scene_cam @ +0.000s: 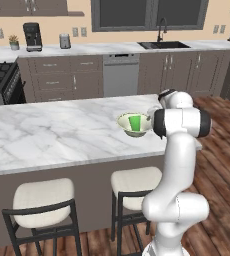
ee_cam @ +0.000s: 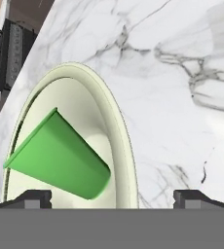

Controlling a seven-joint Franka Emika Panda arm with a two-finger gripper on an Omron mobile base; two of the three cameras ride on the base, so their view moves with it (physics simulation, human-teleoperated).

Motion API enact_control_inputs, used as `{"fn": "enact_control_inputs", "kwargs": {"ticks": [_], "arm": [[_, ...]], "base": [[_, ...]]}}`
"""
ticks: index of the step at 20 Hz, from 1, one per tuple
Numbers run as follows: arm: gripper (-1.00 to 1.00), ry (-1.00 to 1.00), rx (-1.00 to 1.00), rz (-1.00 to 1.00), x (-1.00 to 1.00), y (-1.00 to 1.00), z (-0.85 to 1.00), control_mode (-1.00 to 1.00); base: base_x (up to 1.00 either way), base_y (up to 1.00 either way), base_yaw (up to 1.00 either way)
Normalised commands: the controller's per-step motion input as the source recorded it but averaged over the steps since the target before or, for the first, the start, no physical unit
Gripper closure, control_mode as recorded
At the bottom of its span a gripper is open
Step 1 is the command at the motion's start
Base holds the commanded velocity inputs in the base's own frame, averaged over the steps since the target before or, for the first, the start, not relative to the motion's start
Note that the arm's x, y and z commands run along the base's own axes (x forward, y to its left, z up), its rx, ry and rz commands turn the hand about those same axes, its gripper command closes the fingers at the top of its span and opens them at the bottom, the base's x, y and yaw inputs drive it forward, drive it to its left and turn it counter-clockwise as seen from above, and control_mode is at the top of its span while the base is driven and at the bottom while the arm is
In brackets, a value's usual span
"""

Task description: Place the cup inside the bowl on the dining table and move the bowl to any counter.

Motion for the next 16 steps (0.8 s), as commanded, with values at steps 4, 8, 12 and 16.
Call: {"fn": "enact_control_inputs", "kwargs": {"ticks": [4,8,12,16], "arm": [[-1.0,0.0,0.0,0.0,0.0,0.01,-0.16,-1.0],[-1.0,0.0,0.0,0.0,0.0,0.04,-0.14,-1.0],[-1.0,0.0,0.0,0.0,0.02,0.09,-0.02,-1.0],[-1.0,0.0,0.0,0.0,0.04,0.15,0.0,-1.0]], "base": [[0.0,0.0,0.0],[0.0,0.0,0.0],[0.0,0.0,0.0],[0.0,0.0,0.0]]}}
